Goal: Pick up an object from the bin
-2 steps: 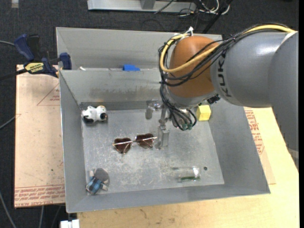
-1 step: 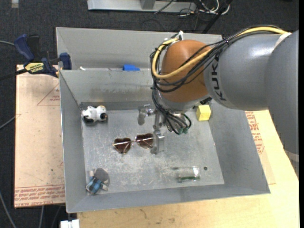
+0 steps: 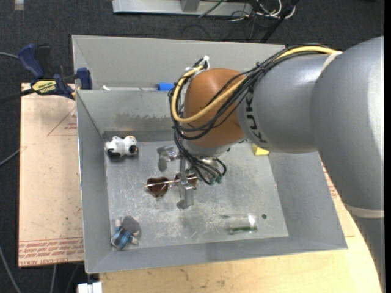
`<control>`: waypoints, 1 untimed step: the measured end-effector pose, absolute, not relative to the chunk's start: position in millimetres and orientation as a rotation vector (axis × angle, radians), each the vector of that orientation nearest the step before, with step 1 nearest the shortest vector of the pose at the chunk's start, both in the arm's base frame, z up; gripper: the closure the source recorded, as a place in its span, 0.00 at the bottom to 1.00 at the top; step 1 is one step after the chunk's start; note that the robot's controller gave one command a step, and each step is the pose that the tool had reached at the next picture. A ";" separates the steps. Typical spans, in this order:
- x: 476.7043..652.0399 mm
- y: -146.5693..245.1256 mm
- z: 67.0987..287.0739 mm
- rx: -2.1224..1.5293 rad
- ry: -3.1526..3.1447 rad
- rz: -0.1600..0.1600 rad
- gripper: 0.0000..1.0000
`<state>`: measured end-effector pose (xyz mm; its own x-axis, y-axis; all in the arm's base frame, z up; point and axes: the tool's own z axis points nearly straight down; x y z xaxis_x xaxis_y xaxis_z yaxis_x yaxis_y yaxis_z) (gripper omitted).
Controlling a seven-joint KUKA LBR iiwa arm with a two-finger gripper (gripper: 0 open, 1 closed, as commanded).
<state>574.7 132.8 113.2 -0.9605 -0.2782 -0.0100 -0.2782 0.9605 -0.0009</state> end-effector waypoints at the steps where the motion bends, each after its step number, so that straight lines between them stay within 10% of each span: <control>1: 570.2 111.0 88.9 -0.617 3.080 0.000 1.00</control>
Offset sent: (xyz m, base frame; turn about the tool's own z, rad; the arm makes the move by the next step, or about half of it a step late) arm 0.0000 0.0000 0.0000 0.0000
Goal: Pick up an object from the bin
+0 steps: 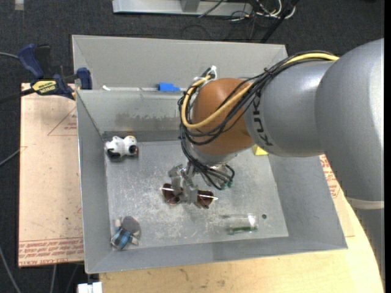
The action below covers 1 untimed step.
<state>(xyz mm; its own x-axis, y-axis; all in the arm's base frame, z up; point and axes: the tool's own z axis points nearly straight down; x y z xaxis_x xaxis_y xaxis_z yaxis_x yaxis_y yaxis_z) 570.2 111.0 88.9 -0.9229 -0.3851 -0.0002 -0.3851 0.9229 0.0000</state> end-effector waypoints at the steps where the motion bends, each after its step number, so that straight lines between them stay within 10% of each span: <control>1: 570.1 112.1 88.9 -0.618 3.080 0.002 1.00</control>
Offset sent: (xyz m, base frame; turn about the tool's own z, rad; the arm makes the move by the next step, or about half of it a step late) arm 0.0266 -0.0084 0.1337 -0.0189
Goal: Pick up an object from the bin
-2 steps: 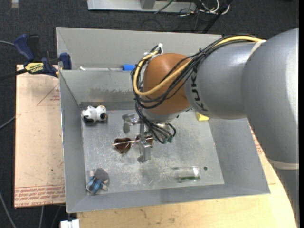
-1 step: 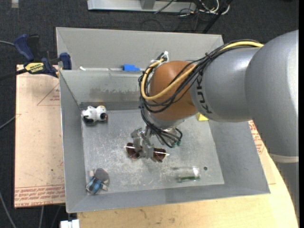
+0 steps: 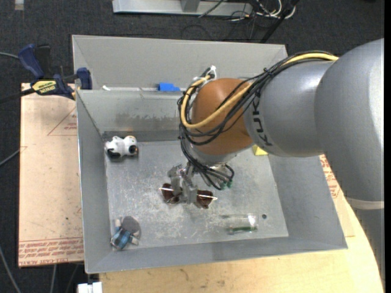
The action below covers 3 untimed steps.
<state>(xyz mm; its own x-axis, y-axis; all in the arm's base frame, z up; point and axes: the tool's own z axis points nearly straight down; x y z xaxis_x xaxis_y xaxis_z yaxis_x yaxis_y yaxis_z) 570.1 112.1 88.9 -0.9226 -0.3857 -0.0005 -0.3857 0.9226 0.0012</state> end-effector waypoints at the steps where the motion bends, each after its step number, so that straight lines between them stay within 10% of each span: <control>1: 577.4 109.3 131.8 -0.629 3.084 0.003 1.00; 3: 568.9 140.8 221.8 -0.588 3.085 0.001 1.00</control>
Offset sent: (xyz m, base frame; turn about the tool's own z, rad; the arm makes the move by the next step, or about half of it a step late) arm 0.0213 -0.0061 0.0527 0.0537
